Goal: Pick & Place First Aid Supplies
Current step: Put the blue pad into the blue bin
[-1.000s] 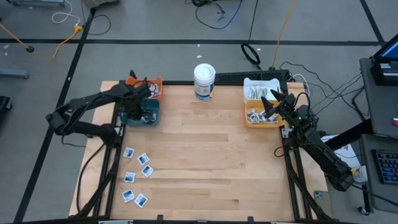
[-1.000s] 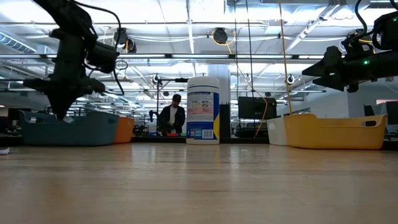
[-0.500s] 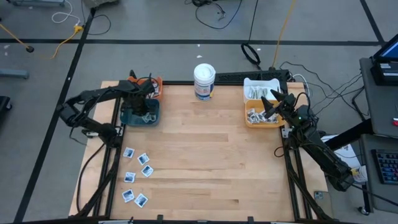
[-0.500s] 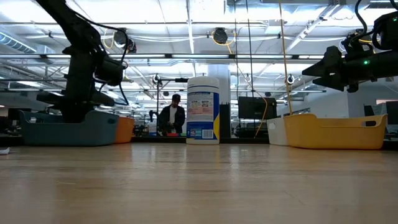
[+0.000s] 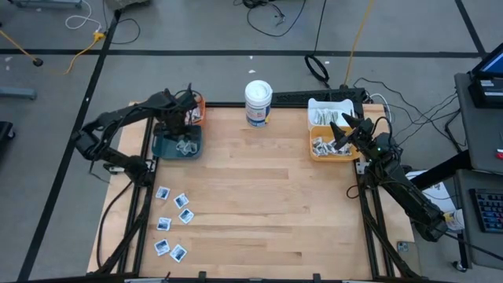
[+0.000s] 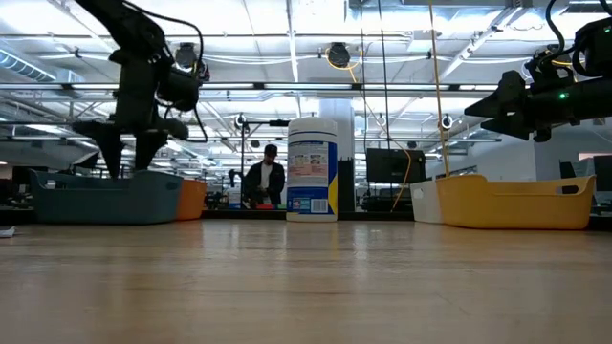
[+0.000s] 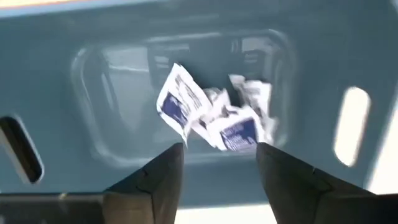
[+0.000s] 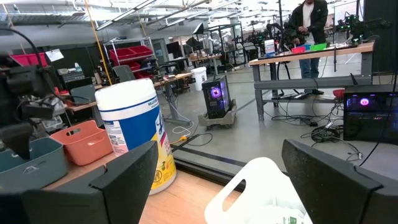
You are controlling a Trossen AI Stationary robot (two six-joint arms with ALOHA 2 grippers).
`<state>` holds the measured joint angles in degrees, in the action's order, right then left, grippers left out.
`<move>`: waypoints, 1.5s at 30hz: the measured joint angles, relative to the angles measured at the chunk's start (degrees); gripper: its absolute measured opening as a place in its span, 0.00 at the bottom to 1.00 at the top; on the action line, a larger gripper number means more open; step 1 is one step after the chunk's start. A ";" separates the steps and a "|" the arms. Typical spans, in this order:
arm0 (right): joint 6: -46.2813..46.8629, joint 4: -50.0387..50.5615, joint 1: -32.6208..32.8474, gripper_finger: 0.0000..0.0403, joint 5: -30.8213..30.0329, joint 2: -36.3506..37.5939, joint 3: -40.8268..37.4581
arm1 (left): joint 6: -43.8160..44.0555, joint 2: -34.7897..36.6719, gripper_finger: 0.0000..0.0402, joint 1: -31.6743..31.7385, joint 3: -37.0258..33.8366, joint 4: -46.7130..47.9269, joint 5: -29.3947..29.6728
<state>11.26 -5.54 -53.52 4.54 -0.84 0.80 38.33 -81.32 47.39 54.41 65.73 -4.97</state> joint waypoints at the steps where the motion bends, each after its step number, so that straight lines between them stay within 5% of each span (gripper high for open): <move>1: 0.00 0.00 -0.01 0.84 0.00 0.00 0.01 | 0.59 0.02 0.53 -0.44 0.91 0.96 -0.06; 11: -0.01 0.00 -0.02 0.84 -0.01 0.00 0.02 | 8.52 1.11 0.53 -8.89 3.24 4.73 -0.07; 33: -0.02 0.00 -0.02 0.84 -0.01 0.00 0.01 | 49.12 8.20 0.52 -58.34 3.24 5.21 -0.10; 45: 0.01 0.00 -0.02 0.84 0.01 0.00 0.00 | 59.93 6.09 0.52 -70.75 0.21 3.69 0.91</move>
<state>11.27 -5.54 -53.53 4.55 -0.84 0.80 98.26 -75.23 -23.36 54.62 69.42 -4.06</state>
